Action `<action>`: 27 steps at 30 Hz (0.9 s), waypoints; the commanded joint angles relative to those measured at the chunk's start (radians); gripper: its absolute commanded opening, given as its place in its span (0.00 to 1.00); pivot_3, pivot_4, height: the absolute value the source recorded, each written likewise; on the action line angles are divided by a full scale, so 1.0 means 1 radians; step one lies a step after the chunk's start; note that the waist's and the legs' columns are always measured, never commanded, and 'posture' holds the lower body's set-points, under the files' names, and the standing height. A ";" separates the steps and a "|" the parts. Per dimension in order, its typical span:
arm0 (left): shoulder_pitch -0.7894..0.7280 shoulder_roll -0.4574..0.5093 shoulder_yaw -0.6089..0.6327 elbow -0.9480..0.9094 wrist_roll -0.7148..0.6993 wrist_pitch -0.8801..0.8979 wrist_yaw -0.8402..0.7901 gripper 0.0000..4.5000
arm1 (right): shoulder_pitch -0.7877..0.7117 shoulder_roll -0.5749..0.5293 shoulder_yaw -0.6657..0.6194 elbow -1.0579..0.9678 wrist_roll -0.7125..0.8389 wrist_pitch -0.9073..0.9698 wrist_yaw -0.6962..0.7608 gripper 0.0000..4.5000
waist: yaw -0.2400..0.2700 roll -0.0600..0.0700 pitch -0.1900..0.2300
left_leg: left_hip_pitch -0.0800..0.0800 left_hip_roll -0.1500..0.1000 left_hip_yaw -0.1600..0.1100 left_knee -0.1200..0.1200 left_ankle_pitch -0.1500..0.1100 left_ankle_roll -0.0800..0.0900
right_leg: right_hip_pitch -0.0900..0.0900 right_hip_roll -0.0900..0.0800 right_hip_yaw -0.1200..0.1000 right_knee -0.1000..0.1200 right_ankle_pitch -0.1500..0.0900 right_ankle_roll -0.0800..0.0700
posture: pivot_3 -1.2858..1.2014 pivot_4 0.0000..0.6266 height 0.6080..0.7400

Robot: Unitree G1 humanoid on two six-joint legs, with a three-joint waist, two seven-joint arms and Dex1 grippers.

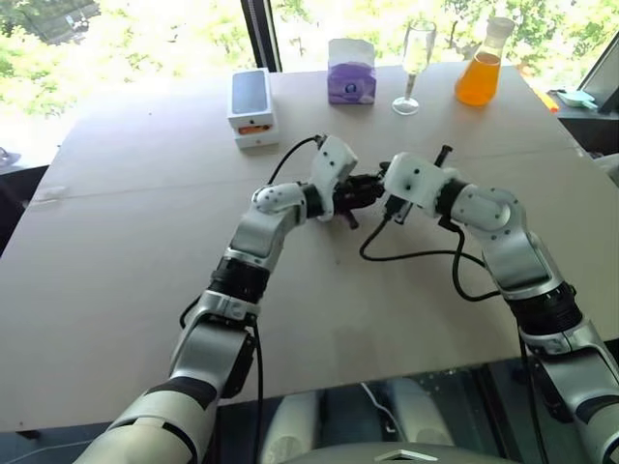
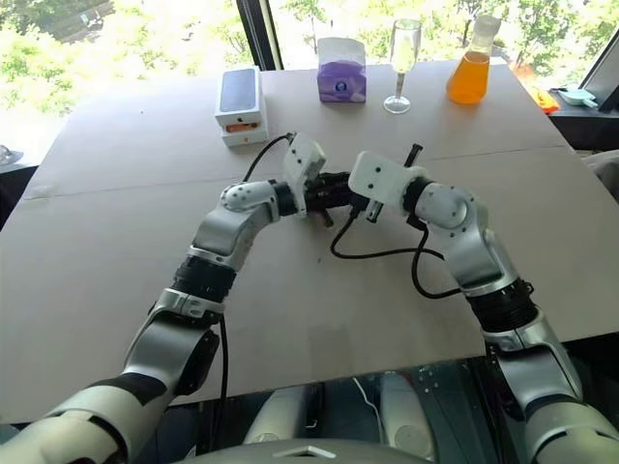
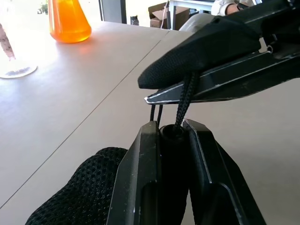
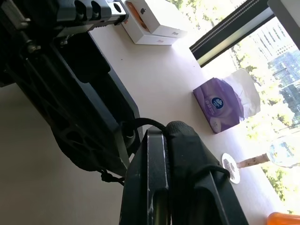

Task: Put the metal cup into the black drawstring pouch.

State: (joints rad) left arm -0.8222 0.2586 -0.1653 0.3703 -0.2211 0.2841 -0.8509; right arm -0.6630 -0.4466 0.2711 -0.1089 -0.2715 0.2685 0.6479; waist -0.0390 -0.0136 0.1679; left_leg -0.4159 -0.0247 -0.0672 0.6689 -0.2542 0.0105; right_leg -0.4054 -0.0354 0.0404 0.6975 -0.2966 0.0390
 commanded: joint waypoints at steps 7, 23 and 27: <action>-0.007 0.022 -0.004 0.024 0.039 0.008 -0.004 0.04 | -0.039 -0.005 -0.090 -0.045 0.024 0.052 -0.047 0.00 | -0.001 0.000 0.000 | 0.000 0.000 0.000 0.000 0.000 0.000 | 0.000 0.000 0.000 0.000 0.000 0.000 | 0.52 0.24 1.00; 0.032 0.110 -0.058 0.102 0.151 0.037 0.004 0.04 | 0.039 -0.116 -0.255 0.049 0.095 0.129 -0.168 0.00 | 0.000 0.000 0.000 | 0.000 0.000 0.001 0.000 0.000 0.000 | 0.000 0.000 0.001 0.001 0.000 0.000 | 0.52 0.24 1.00; 0.057 0.084 -0.013 0.016 0.055 0.050 -0.033 0.04 | 0.140 -0.073 -0.202 -0.028 0.203 0.169 -0.093 0.00 | -0.002 0.000 0.000 | 0.000 0.000 0.001 0.000 0.000 0.000 | 0.000 0.000 0.001 0.001 0.000 0.000 | 0.52 0.24 1.00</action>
State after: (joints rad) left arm -0.7914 0.3158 -0.2252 0.4011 -0.1452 0.3074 -0.8724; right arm -0.5250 -0.5081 0.1388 -0.0877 -0.0883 0.4184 0.5573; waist -0.0409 -0.0135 0.1675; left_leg -0.4156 -0.0243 -0.0656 0.6688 -0.2542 0.0106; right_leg -0.4057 -0.0354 0.0419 0.6985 -0.2966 0.0390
